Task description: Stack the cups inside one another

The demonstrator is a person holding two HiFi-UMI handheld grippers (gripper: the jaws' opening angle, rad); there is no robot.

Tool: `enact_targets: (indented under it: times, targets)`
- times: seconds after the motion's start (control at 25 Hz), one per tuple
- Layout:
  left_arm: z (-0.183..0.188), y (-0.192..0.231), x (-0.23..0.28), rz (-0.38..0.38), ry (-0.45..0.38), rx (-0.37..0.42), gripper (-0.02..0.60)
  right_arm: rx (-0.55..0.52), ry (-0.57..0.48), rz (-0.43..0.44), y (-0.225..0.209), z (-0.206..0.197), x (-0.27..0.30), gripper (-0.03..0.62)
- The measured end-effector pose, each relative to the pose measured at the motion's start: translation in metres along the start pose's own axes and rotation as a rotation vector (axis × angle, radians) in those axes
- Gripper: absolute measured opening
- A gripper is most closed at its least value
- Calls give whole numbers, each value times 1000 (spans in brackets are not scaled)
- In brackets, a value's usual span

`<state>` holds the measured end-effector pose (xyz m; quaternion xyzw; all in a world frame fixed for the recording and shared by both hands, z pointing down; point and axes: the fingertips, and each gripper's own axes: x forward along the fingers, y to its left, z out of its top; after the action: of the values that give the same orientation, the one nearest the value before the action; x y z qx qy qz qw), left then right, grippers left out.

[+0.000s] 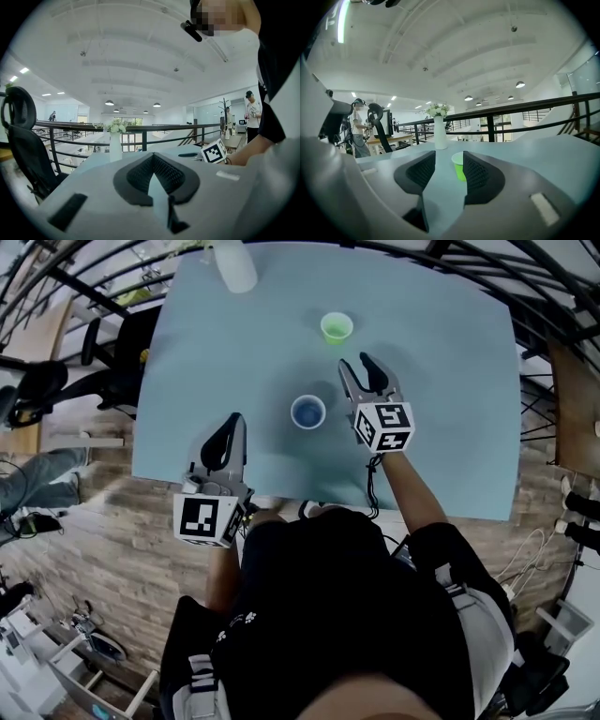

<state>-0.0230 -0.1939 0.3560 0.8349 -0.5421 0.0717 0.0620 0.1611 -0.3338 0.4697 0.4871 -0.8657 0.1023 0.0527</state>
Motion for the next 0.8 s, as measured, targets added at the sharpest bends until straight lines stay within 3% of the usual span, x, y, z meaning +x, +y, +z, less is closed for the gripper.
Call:
enact_targets:
  times: [0.64, 0.8]
  targets:
    - [-4, -4, 18, 0, 41, 4, -11, -39, 58, -20, -32, -20, 74, 341]
    - [-8, 3, 13, 24, 58, -2, -11, -53, 79, -18, -32, -26, 90, 352]
